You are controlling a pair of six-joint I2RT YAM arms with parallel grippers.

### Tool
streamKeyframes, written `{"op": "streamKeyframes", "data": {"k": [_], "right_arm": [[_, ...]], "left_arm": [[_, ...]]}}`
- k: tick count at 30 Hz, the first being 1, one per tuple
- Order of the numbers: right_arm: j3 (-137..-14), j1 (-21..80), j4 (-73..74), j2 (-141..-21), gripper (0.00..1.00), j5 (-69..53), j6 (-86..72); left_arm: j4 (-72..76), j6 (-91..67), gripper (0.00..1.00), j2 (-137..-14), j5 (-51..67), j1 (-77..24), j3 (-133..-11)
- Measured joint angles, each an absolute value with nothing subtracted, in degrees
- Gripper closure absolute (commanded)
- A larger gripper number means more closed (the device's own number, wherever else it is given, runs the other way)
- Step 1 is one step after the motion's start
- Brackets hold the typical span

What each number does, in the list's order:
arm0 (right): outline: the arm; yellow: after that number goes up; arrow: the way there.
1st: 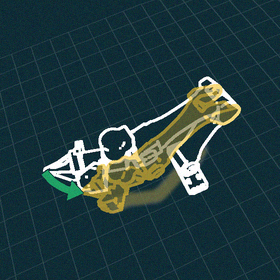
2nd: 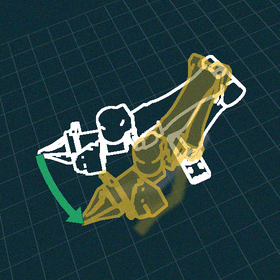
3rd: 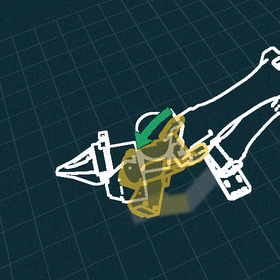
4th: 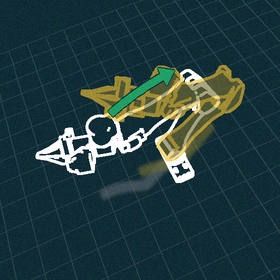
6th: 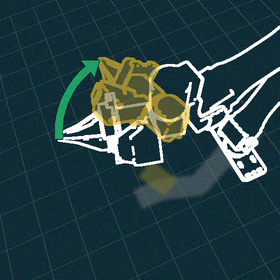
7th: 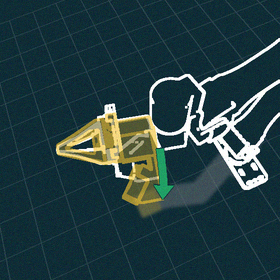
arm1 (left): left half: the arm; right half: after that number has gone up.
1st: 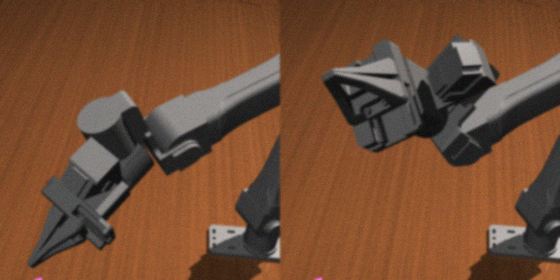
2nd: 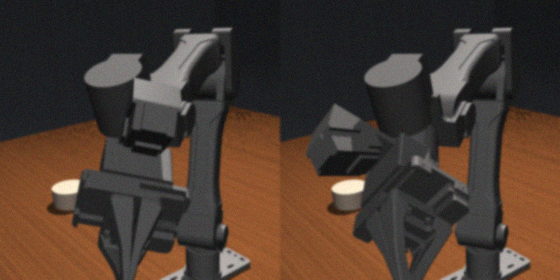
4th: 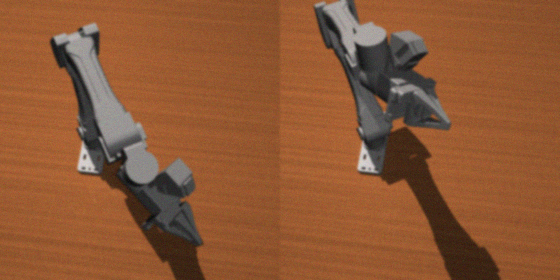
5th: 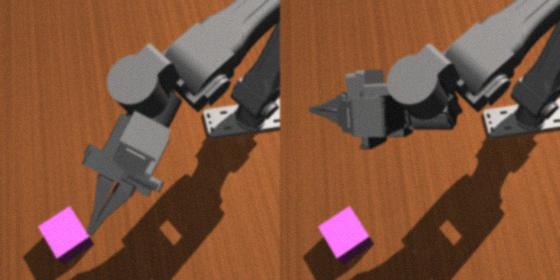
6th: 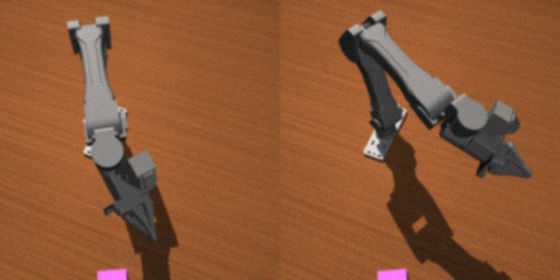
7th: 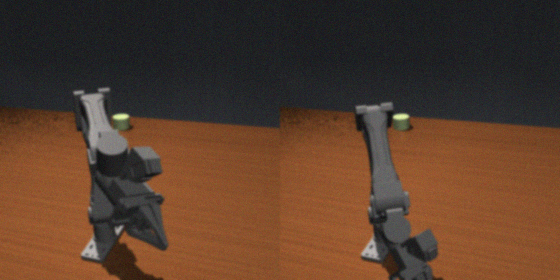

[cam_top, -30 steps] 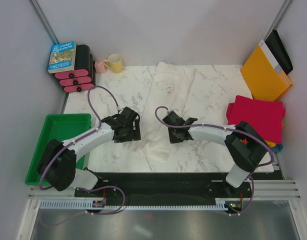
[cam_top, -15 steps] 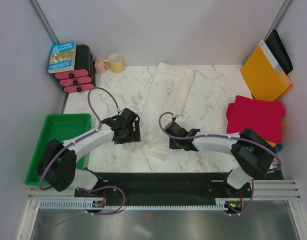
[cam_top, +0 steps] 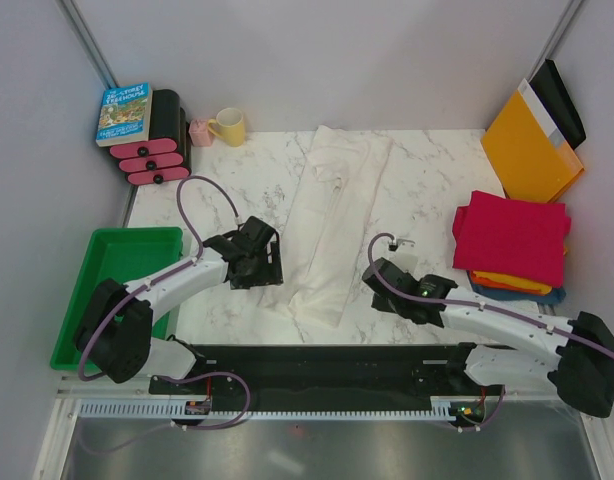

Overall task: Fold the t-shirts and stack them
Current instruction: Rotate the tshirt 90 degrees

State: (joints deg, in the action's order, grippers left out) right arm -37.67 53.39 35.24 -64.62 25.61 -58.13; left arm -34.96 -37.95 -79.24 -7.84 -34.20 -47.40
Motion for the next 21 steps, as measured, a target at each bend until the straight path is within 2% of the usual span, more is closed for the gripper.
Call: {"op": "streamKeyframes", "data": {"k": [3,8,12,21], "right_arm": [[-39.44,54.33,31.4,-64.36,0.8,24.08,-55.0],[-46.96,57.74,25.12,-77.19,0.87,21.34,-50.26],[-47.29,59.9,22.37,-81.45,0.96,18.94,-49.17],[-45.15,61.34,17.87,-86.21,0.95,16.73,-50.37]], "left_arm": [[-34.96,-37.93,0.16,-79.24,-7.25,-34.2,-47.4],[-34.96,-37.93,0.16,-79.24,-6.87,-34.2,-47.4],[-34.96,-37.93,0.16,-78.83,-6.85,-34.2,-47.4],[-34.96,-37.93,0.16,-78.37,-6.79,-34.2,-47.4]]}}
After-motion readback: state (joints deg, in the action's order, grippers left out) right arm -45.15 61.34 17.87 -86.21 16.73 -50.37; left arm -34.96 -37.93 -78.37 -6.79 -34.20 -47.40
